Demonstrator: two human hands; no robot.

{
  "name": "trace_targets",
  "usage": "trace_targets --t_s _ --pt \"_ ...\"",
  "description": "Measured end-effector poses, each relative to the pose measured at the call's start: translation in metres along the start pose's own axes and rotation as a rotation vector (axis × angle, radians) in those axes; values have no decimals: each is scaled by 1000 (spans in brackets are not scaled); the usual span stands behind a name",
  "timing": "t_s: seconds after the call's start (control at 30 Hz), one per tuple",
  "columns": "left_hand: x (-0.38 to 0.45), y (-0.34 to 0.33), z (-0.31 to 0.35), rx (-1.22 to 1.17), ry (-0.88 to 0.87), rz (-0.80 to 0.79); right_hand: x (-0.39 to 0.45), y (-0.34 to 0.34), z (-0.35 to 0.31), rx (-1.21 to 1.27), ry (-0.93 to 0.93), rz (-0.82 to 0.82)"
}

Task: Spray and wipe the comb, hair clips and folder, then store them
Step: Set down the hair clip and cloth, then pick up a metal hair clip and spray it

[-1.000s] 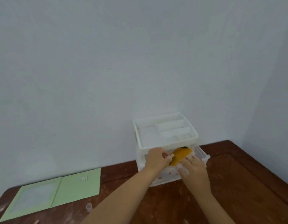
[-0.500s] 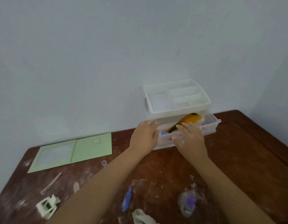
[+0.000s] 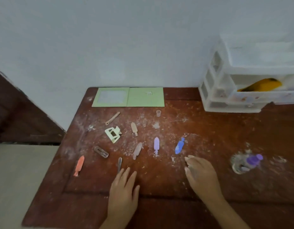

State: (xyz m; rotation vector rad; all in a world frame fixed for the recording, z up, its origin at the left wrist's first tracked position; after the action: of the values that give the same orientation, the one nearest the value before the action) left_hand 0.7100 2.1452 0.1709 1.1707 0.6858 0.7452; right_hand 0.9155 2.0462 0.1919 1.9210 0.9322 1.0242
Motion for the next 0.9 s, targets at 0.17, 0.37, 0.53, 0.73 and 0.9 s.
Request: trace_targets --t_s 0.17,0.37,0.53,0.73,0.9 --pt "-18 -22 -28 106 134 -170 -41 36 40 176 -560 312" --pt "-21 -30 -32 60 152 -110 -60 68 91 206 -831 470" --pt "-7 -7 -35 -5 205 4 -41 64 99 309 -824 362" --pt "9 5 -47 -23 346 -24 -24 60 64 355 -664 314" --pt "17 15 -39 -219 380 -29 -3 49 17 475 -427 227"
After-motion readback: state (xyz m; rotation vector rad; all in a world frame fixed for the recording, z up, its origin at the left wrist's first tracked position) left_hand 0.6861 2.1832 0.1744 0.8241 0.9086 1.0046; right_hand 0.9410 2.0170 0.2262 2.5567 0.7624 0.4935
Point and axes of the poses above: each hand's wrist, its own x-axis towards the middle knuckle, its own y-axis out of the back of the hand, z = x × y, the point moved 7 cm from there along x, towards the middle knuckle, and after that the axes turned 6 degrees about y, right-handed, at the moved point
